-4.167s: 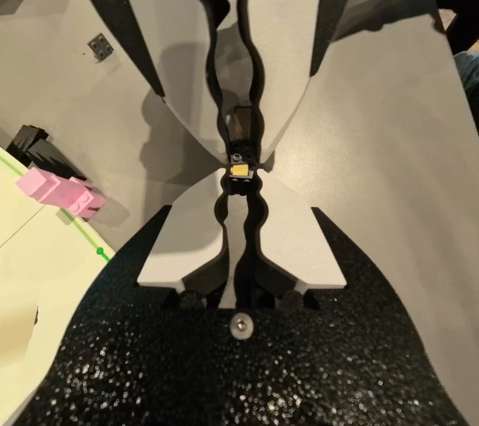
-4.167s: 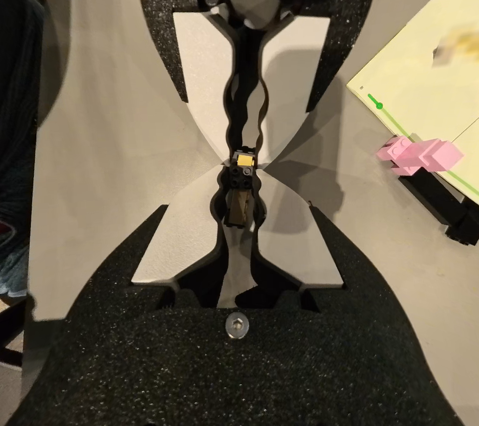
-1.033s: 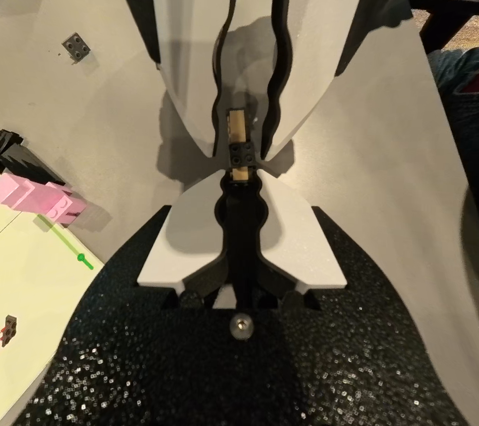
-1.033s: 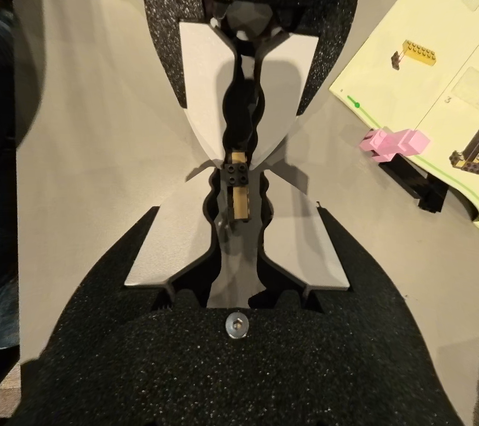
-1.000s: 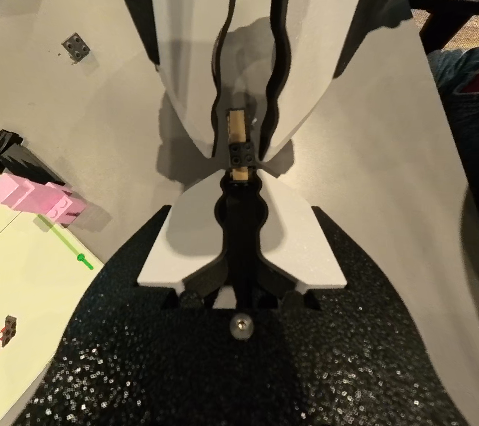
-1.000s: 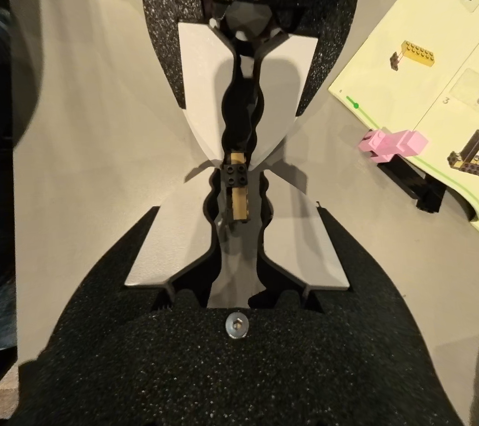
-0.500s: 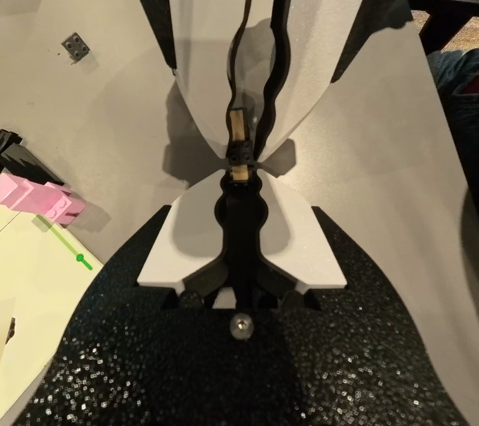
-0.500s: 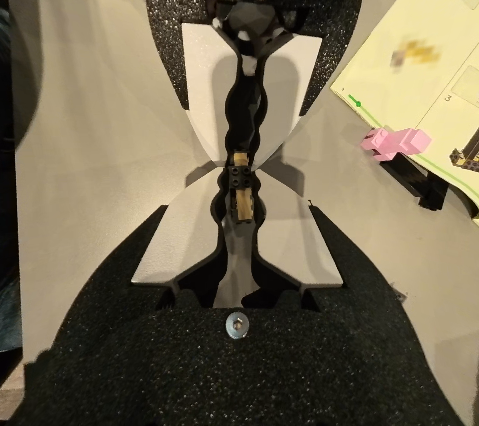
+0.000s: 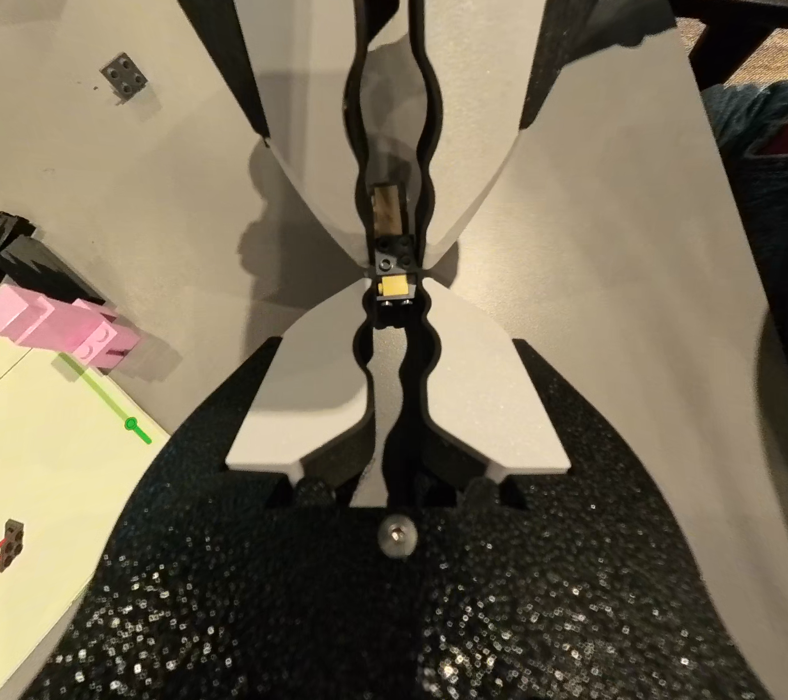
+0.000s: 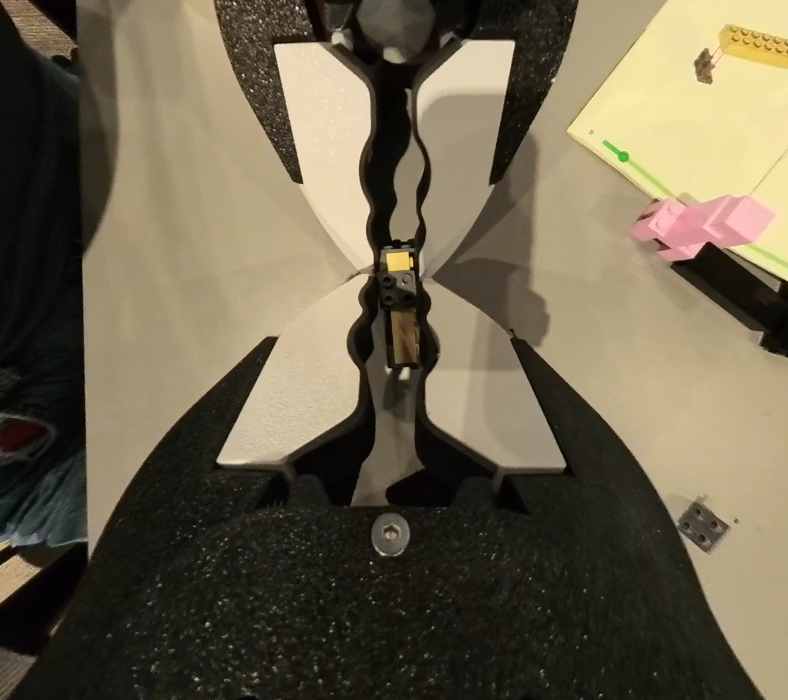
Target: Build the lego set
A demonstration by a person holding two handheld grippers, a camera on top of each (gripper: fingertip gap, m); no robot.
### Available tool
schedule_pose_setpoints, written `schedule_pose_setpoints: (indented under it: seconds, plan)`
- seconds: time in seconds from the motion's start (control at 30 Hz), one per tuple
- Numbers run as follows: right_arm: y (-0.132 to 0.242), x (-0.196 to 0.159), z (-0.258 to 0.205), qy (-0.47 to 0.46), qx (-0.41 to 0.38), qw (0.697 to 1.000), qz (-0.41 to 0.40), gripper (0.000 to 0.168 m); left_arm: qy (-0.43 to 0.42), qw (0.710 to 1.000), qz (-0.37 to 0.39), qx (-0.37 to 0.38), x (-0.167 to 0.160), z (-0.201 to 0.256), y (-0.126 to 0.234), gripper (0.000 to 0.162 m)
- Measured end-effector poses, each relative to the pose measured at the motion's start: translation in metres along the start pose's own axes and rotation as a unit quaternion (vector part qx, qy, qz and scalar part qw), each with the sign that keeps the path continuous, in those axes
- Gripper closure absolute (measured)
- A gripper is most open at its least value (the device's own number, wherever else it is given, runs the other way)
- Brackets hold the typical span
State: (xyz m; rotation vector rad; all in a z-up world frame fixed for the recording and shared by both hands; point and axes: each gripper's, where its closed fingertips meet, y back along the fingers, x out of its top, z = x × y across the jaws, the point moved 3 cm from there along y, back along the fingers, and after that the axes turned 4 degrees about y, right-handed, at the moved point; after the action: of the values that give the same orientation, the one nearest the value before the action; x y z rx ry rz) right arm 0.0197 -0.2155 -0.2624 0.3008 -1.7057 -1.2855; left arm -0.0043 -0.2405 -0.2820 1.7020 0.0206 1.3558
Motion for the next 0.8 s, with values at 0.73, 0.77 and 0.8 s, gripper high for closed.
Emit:
schedule_pose_setpoints:
  seconds: [0.73,0.77,0.8]
  plan:
    - [0.0005,-0.0009,0.0014,0.016,0.029,0.999,-0.017,0.153,0.0,1.0,0.0,-0.002,0.0004,0.0006,-0.0003,0.145]
    - [0.0006,-0.0009,0.0014,0.019,0.03,0.999,-0.017,0.153,0.0,1.0,0.0,-0.002,0.0005,0.0007,-0.0003,0.145]
    - [0.0005,-0.0009,0.0014,0.023,0.03,0.999,-0.015,0.153,-0.001,1.0,0.001,-0.002,0.0006,0.0007,-0.0003,0.145]
